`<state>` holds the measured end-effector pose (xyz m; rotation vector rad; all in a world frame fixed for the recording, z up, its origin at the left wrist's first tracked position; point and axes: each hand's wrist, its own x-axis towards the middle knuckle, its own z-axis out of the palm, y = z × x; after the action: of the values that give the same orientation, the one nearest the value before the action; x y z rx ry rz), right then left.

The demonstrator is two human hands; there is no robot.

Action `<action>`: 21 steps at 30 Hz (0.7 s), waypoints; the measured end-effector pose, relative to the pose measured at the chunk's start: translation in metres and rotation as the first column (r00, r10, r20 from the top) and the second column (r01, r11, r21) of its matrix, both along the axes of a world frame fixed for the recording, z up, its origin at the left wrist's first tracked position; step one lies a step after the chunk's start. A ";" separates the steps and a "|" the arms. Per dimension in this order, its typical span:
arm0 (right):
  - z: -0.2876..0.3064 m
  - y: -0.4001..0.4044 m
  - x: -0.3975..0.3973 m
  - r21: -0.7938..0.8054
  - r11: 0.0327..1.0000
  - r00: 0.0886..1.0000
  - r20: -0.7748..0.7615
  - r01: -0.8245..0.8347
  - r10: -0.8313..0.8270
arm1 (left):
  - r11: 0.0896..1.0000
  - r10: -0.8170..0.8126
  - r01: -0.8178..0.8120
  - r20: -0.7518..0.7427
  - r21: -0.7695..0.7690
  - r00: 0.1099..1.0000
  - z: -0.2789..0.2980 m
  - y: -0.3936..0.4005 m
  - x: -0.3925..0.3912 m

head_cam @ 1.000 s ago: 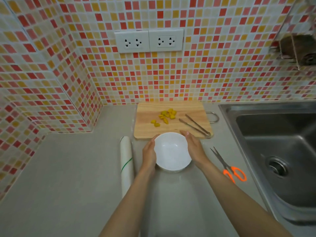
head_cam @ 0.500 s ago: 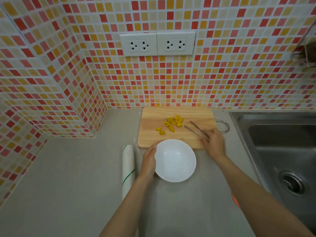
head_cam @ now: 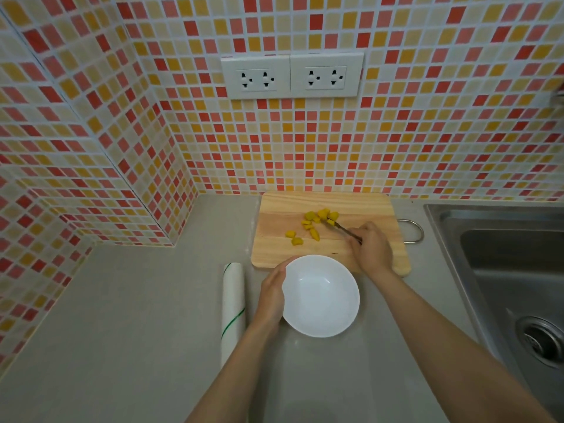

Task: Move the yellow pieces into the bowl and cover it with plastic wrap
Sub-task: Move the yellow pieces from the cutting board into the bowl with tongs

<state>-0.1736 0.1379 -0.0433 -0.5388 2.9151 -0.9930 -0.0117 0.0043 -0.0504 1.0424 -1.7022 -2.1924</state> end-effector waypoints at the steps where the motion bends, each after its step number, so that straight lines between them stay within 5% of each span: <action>1: 0.001 0.003 0.002 -0.031 0.999 1.000 -0.009 -0.006 0.005 | 1.000 0.005 -0.005 -0.013 0.010 1.000 0.001 0.000 0.001; 8: 0.026 0.042 0.050 -0.258 0.946 0.978 -0.120 -0.196 0.170 | 1.000 0.022 -0.022 -0.024 0.020 0.999 0.002 0.002 0.003; 13: 0.041 0.066 0.079 -0.044 0.904 0.905 -0.023 -0.425 0.425 | 0.999 0.023 -0.022 -0.031 0.028 0.999 0.003 0.002 0.002; 15: 0.046 0.067 0.078 -0.079 0.887 0.885 0.070 -0.456 0.461 | 1.000 0.011 -0.010 -0.049 0.024 0.999 0.004 0.002 0.003; 21: 0.051 0.044 0.027 -0.181 0.947 0.964 -0.026 -0.264 0.264 | 1.000 -0.011 0.009 -0.071 -0.018 0.997 0.007 0.003 0.007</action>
<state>-0.1463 0.1818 0.0082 -0.9096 2.6692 -1.2237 -0.0051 0.0077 -0.0436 0.9418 -1.6966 -2.1891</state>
